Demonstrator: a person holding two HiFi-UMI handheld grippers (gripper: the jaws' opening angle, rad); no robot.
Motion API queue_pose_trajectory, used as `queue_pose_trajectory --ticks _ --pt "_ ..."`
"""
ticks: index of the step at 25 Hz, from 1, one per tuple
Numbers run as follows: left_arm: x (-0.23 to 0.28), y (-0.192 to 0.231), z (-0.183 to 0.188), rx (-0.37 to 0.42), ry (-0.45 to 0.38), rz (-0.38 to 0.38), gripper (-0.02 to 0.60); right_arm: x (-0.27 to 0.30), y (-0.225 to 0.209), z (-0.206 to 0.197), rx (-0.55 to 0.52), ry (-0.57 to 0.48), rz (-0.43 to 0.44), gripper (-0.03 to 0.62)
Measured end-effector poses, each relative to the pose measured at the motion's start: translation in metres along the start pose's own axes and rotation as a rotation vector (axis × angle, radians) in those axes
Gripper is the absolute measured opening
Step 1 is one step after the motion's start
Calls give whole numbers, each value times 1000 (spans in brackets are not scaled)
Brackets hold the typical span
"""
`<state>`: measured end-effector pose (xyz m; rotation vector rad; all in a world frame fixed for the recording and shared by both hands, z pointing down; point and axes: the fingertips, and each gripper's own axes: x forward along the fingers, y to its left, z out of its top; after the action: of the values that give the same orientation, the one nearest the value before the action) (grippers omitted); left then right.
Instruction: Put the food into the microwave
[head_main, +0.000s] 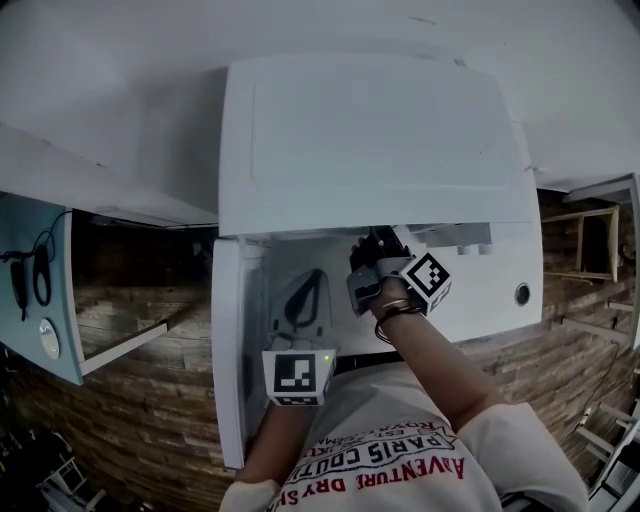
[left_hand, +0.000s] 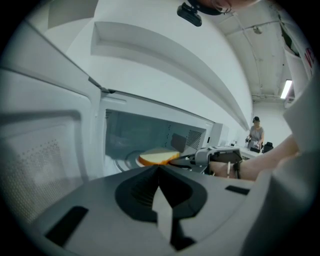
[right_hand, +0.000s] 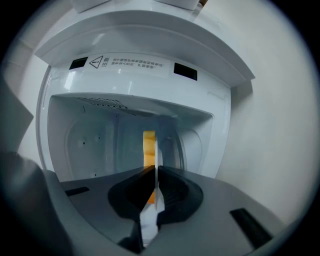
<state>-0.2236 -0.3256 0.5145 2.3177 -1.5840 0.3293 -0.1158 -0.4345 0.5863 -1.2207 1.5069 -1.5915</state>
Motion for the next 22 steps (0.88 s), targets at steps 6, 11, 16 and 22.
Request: queue_pose_trajectory --ticks 6,11,16,22 --pt "-3 0 -3 10 0 -22 6 0 -1 -2 -136 15 -40 28" --pt "-5 -1 -2 -9 2 -27 6 2 -2 -6 -167 59 -61 29" --pt "-6 4 -2 -60 -20 -27 6 3 13 -20 -268 188 5 161" --pt "-6 4 2 -60 -34 -28 6 -6 11 -44 -709 468 -35 230"
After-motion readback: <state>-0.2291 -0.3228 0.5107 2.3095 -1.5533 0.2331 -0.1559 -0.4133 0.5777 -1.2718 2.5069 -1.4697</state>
